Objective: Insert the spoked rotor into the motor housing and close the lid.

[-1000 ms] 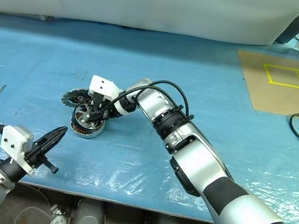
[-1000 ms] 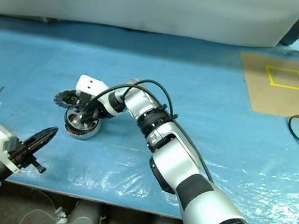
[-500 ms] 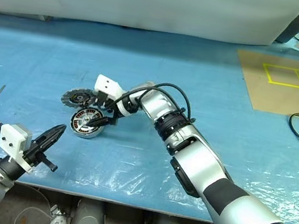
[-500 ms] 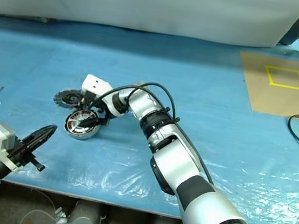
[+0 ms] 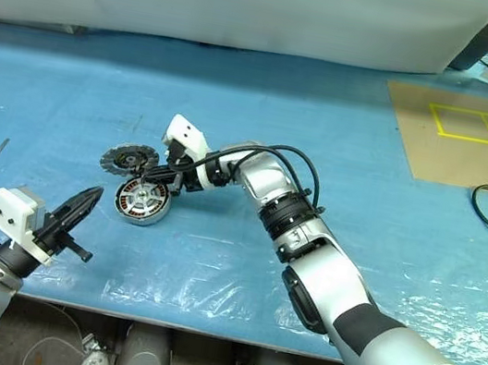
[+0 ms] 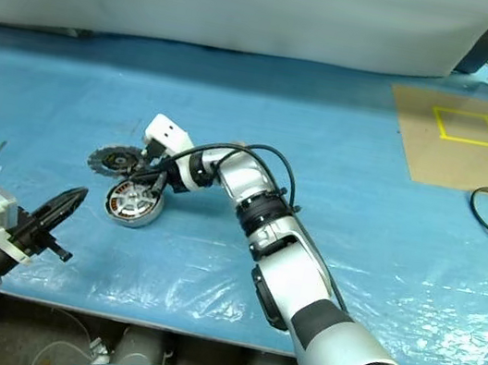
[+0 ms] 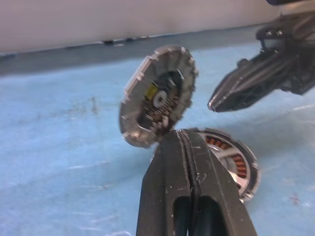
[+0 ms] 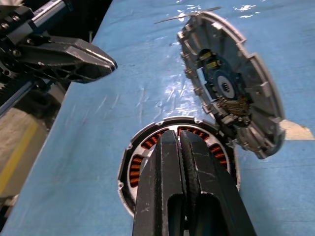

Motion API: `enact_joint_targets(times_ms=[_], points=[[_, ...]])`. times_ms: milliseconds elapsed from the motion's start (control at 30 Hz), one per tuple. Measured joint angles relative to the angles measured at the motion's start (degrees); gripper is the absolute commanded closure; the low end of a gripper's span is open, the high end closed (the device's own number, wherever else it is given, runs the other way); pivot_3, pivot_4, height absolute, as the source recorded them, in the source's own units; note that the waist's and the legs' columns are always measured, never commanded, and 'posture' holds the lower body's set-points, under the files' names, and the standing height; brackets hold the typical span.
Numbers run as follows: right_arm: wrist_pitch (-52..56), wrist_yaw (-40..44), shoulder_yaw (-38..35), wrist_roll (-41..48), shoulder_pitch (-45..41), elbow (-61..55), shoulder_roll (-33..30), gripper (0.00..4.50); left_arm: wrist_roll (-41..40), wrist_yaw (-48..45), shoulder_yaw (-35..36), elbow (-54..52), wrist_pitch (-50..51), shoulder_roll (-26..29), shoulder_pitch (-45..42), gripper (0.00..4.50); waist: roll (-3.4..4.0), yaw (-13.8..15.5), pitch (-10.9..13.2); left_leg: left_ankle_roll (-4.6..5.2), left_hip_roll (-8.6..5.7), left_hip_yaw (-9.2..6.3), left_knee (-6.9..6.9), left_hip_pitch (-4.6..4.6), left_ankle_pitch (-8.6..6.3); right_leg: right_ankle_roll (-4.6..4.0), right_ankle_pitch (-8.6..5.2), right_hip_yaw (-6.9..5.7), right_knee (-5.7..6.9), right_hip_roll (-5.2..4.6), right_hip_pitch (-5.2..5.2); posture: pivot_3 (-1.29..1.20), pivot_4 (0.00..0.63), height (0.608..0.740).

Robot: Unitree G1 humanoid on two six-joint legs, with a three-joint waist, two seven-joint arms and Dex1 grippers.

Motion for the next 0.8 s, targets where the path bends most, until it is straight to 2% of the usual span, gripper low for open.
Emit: enact_joint_targets(times_ms=[133, 333, 500, 633, 800], points=[[-0.9, -3.6, 1.0, 0.1, 1.7, -1.4, 0.0, 4.45, 0.1, 0.3, 0.4, 0.4, -0.1, 0.3, -1.2, 4.50, 0.00, 0.1, 0.0, -0.12, -0.03, 0.00, 0.00, 0.00, 0.07, 0.00, 0.00, 0.01, -0.03, -0.03, 0.02, 0.00, 0.150, 0.740], [-4.3, -7.3, 9.3, -4.1, 3.9, 0.6, -0.4, 4.45, 2.5, 1.3, 0.2, 2.1, -0.4, 0.3, -3.4, 4.50, -0.02, 0.0, 0.0, -0.16, -0.02, 0.00, -0.01, 0.01, 0.09, 0.00, 0.00, 0.00, -0.03, -0.03, 0.03, 0.00, 0.150, 0.740], [-9.4, -8.9, 10.6, -5.2, 5.5, 0.4, -0.8, 4.45, 4.9, 4.5, 0.2, 4.2, -1.1, 0.2, -7.5, 4.50, -0.01, -0.2, 0.0, -0.15, -0.04, -0.01, 0.00, 0.24, 0.09, 0.01, 0.00, 0.05, 0.04, -0.03, 0.18, 0.00, 0.150, 0.740], [-9.2, -6.0, 6.5, -0.8, 6.7, -1.7, -1.0, 4.45, 5.3, 7.3, 0.8, 8.2, -1.4, 0.3, -13.3, 4.50, -0.03, 0.0, 0.0, -0.15, -0.04, -0.03, 0.08, 0.10, 0.10, 0.02, 0.01, 0.03, 0.06, -0.03, 0.13, 0.00, 0.150, 0.740], [-5.0, 2.8, 2.9, 6.6, 8.5, -16.4, -4.6, 4.45, 4.1, 4.8, 0.7, 14.9, -1.6, 2.9, -23.3, 4.50, -0.21, 0.5, -0.1, -0.15, -0.07, -0.10, 0.11, 0.03, 0.10, 0.12, 0.08, -0.04, 0.03, -0.04, 0.16, 0.00, 0.150, 0.740]])
